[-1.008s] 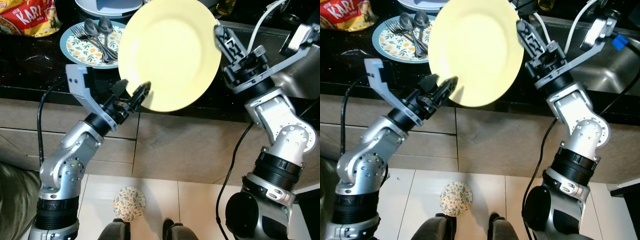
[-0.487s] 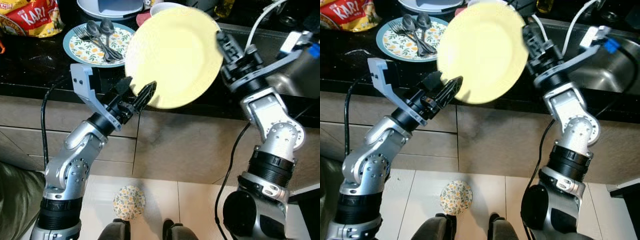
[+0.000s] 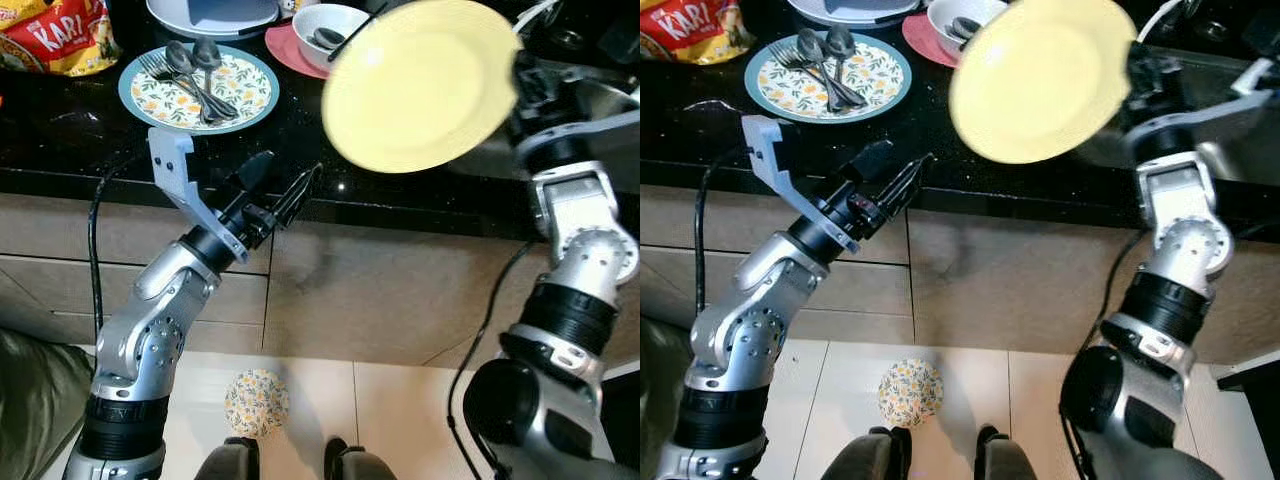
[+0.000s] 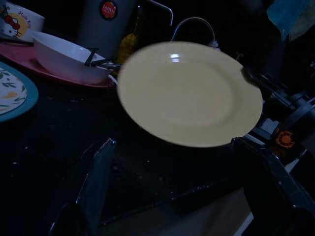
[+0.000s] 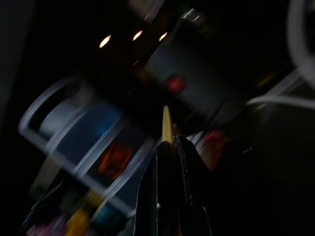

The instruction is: Kitchen organization

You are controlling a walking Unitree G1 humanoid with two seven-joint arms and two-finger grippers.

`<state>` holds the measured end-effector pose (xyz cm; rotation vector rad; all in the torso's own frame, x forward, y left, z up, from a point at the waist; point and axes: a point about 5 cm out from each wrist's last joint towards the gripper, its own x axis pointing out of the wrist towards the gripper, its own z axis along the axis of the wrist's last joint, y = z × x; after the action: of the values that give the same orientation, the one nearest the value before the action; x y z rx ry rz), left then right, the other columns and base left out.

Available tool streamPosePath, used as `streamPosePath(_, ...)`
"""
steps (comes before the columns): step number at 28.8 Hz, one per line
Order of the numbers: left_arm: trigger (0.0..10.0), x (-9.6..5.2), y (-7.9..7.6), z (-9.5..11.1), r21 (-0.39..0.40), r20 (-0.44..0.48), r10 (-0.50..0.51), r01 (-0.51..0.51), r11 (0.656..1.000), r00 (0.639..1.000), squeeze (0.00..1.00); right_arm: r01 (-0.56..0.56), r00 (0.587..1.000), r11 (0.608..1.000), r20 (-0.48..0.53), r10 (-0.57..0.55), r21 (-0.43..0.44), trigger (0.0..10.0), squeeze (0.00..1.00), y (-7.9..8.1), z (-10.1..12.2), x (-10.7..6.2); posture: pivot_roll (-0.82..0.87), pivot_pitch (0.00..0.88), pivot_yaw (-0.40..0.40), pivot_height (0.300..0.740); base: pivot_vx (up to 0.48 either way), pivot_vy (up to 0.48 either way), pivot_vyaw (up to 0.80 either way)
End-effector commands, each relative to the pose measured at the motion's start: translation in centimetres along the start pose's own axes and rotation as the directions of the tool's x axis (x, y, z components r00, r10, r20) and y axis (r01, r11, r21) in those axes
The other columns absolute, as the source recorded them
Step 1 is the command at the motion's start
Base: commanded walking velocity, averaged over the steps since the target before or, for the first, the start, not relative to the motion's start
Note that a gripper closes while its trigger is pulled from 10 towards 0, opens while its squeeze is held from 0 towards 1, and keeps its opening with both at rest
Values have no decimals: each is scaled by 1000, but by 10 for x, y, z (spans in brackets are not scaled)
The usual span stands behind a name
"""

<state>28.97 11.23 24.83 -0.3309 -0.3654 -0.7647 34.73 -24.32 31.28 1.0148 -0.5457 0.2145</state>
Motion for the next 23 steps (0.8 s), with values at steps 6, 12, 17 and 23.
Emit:
streamPosePath(6,10000,0,1,-1,37,-7,-3,3,999,1000,0,139,986,974,111,-121,-177,0,0,-15,23,2,73,130,-72,740,0,-46,0)
streamPosePath(12,10000,-1,3,-2,40,-10,4,-4,999,1000,0,135,989,956,86,-117,-259,0,0,-13,14,5,76,126,-76,740,0,-414,0)
streamPosePath(17,10000,-1,3,-2,40,-10,2,-1,999,1000,0,127,991,954,77,-111,-270,0,0,-12,7,7,78,122,-78,740,0,-418,0)
streamPosePath(23,10000,0,2,-6,36,-14,5,-4,999,1000,0,103,994,935,57,-89,-340,0,0,-7,-5,12,80,117,-87,740,0,-399,0)
